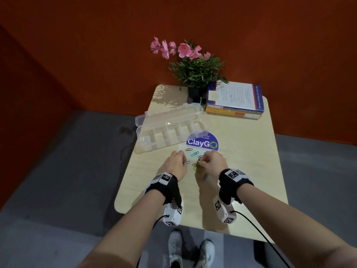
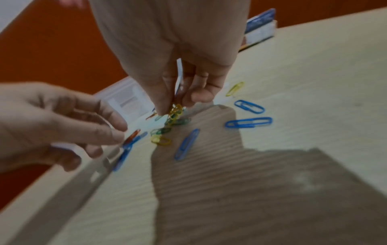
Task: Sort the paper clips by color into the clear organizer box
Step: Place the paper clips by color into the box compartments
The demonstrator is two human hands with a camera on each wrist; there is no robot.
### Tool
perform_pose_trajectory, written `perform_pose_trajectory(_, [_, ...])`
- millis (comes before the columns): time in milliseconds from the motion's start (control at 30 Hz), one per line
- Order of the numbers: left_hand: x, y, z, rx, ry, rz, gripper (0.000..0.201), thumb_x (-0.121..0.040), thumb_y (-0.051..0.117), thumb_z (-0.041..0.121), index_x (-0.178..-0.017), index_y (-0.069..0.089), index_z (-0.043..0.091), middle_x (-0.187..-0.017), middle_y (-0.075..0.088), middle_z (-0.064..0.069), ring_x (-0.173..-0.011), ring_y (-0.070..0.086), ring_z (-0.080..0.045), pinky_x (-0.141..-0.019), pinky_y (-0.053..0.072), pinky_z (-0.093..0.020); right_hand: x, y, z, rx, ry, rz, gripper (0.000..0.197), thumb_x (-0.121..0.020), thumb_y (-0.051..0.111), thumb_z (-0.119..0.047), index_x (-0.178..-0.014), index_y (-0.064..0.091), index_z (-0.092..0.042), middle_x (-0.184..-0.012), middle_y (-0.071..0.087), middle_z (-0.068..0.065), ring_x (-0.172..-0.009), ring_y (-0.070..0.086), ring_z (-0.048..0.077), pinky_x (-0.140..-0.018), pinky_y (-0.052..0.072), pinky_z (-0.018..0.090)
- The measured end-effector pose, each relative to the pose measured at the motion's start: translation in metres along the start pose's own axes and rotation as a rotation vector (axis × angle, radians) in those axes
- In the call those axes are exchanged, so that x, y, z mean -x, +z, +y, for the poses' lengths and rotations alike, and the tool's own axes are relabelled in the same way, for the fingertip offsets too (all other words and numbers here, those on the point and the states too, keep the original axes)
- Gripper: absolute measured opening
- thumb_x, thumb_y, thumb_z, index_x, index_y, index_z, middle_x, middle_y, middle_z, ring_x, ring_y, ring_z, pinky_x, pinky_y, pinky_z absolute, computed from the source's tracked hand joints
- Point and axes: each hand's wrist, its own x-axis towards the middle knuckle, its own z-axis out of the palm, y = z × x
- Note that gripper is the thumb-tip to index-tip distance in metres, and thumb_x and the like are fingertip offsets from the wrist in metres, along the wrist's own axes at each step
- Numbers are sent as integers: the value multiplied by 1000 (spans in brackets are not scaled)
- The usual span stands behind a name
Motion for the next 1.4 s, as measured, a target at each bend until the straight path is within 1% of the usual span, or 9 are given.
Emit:
perform_pose_trajectory(100, [-1,5,10,2,41,-11,13,-88,52,20,-85,45,30,-98,49,3,-88,56,-21,-83,53,-43,6,-5,10,-158,47,5,15,-82,66,-17,-89,70,-5,-88,69,9,-80,56,19,-70,39,23])
perform_pose_trajectory(233, [-3,13,22,-5,109,-37,9,-91,52,20,-98,54,26,-112,56,1,-100,60,-21,-88,53,-41,10,-8,19,-311,99,1,7,-81,67,-11,-80,73,-9,-87,74,15,-76,63,22,-72,51,31])
perform_pose_trajectory(333, [-7,18,31,-30,158,-51,15,-91,55,21,-105,60,21,-113,58,-2,-102,61,-24,-90,52,-40,14,-9,23,-421,162,15,17,-81,66,-10,-66,64,-18,-74,70,14,-64,64,26,-55,52,31])
perform_pose_trajectory(533, [-9,25,47,-59,167,-87,21,-89,55,23,-109,53,17,-116,55,-7,-104,59,-31,-90,50,-43,16,-25,40,-707,331,127,20,-87,41,5,-83,50,-13,-82,62,13,-63,58,26,-53,46,30])
perform_pose_trajectory(667, [-12,24,54,-82,79,-84,27,-89,57,25,-112,51,12,-118,55,-10,-109,57,-33,-90,51,-46,8,-39,56,-439,447,165,27,-91,44,-11,-113,56,0,-112,61,18,-102,57,33,-84,44,34])
perform_pose_trajectory(733, [-15,24,56,-108,56,-92,24,-90,56,21,-111,54,11,-119,56,-12,-110,58,-35,-92,51,-47,9,-43,54,-321,436,125,27,-89,45,-17,-105,61,-2,-111,65,19,-100,59,34,-80,43,32])
perform_pose_trajectory(900, [-22,23,57,-84,12,-123,23,-88,57,16,-110,56,10,-120,54,-13,-109,58,-35,-95,50,-47,5,-40,38,-148,388,50,23,-70,58,-30,-71,62,-7,-68,61,8,-60,52,27,-54,42,25])
perform_pose_trajectory(1100, [-24,20,56,-283,204,-100,25,-92,48,7,-115,55,3,-120,57,-16,-111,56,-35,-90,48,-42,-9,-38,27,-2,341,11,23,-87,56,-17,-100,66,0,-105,68,20,-88,62,37,-74,49,33])
perform_pose_trajectory(1400, [-23,16,67,-489,299,-160,34,-93,45,5,-127,48,3,-128,51,-19,-115,54,-36,-92,47,-44,-10,-40,37,196,245,-166,30,-88,49,-18,-107,66,-2,-112,68,18,-93,64,35,-75,49,32])
